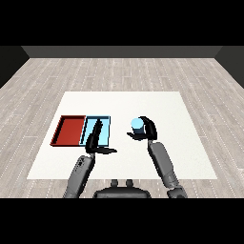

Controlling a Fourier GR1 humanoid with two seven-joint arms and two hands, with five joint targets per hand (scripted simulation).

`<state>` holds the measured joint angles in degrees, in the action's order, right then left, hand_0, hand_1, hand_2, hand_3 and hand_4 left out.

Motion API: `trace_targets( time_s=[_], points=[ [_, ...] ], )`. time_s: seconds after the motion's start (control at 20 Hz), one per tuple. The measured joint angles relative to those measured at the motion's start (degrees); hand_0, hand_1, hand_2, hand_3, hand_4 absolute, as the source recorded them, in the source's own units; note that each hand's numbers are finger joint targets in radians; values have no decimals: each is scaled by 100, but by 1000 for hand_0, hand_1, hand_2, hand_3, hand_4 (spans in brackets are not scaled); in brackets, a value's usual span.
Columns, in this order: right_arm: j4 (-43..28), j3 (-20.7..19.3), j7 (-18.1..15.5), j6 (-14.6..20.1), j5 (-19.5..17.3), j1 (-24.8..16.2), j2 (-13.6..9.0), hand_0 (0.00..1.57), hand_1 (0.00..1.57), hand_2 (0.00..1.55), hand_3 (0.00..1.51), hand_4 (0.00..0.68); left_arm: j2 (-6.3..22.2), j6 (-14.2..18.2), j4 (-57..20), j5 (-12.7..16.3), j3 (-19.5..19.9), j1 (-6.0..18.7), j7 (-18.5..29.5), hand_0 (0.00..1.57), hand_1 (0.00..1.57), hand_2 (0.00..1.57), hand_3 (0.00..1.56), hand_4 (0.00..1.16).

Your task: Pick the blue can and put it in the blue box

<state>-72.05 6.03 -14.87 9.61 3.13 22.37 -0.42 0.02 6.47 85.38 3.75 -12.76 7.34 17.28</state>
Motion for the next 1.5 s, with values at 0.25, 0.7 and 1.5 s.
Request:
trace_targets(
  time_s=[0.25,0.7,1.5],
  points=[
    [-216,-34,330,-39,-4,159,-60,1435,1435,1469,1387,568,-1,66,-90,119,-185,119,0,0,0,0,0,0],
    [-294,493,177,247,194,160,29,1443,1443,1462,1368,551,-1,471,-686,291,-650,652,86,0,0,0,0,0],
    [-67,1148,34,563,643,408,40,1440,1440,1464,1373,559,-2,1017,-1961,1215,-1291,1448,410,0,0,0,0,0]
  ],
)
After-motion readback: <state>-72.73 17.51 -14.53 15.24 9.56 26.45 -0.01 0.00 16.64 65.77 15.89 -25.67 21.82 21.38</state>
